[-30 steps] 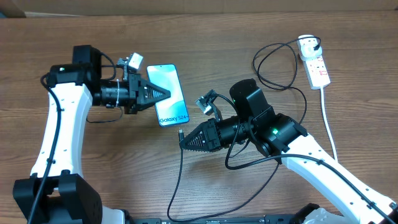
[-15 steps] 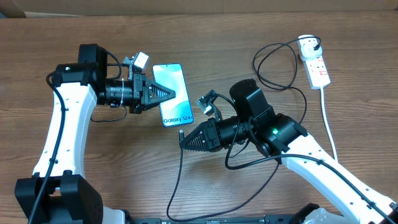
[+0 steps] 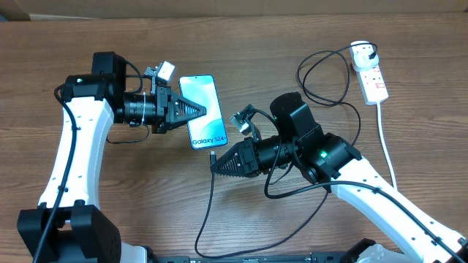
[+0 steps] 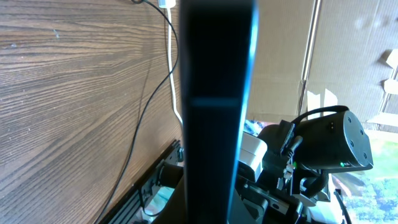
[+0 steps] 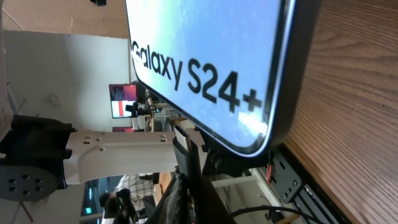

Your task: Plug charger to phone and switch on socket

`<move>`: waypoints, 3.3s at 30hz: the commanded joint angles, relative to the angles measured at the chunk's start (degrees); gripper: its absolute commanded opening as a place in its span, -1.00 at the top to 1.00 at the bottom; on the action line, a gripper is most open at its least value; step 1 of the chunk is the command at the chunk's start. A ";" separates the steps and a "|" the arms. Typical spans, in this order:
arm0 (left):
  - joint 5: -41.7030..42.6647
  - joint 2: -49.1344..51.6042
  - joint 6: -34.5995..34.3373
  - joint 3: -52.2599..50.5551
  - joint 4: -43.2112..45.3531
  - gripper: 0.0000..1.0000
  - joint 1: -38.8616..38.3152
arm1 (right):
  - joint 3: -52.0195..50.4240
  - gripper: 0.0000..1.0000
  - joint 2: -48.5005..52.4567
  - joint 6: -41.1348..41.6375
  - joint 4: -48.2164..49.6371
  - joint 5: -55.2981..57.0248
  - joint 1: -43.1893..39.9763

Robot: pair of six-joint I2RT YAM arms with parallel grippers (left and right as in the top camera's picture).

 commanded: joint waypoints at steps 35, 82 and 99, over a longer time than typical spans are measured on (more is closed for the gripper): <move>1.95 -0.46 1.51 0.42 -0.35 0.92 -1.46 | 1.57 0.92 -1.31 2.03 1.55 0.55 1.77; 3.45 -0.46 1.51 0.42 -0.72 0.92 -1.42 | 1.57 0.93 0.46 0.57 1.20 -0.59 -0.37; 3.45 -0.46 4.28 0.42 -2.69 0.91 -1.55 | 1.57 0.93 0.52 0.98 1.20 -4.28 -0.55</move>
